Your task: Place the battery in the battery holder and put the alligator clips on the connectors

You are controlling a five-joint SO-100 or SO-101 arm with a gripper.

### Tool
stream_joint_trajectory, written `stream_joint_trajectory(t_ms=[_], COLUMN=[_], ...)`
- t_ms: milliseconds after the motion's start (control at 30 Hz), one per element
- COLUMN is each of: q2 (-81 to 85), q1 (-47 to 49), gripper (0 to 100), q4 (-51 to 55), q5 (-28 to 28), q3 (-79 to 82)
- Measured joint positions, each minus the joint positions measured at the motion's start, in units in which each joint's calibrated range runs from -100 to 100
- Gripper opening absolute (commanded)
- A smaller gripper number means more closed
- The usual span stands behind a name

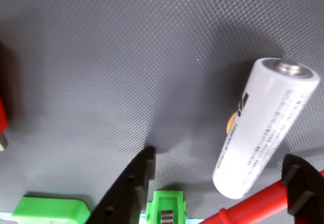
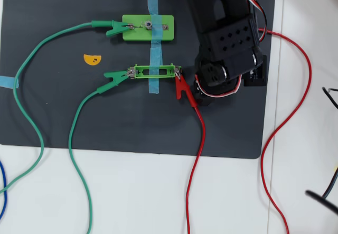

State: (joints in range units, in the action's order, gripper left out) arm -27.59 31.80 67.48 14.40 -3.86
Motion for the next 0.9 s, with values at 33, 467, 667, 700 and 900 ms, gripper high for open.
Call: stream_joint_trajectory(t_ms=[33,467,667,700,900], q2=[-0.08,-0.42,-1.01,-1.01,-1.01], q1=[0.11,0.45,0.56,0.56,0.67], gripper=[25,14,1,1,1], q4=[0.00,0.00,-1.46,-1.54,-1.54], q5=[-0.26,-1.14,-1.19,-1.34,-3.05], q3=[0.00,-0.53,-1.95,-1.95,-1.95])
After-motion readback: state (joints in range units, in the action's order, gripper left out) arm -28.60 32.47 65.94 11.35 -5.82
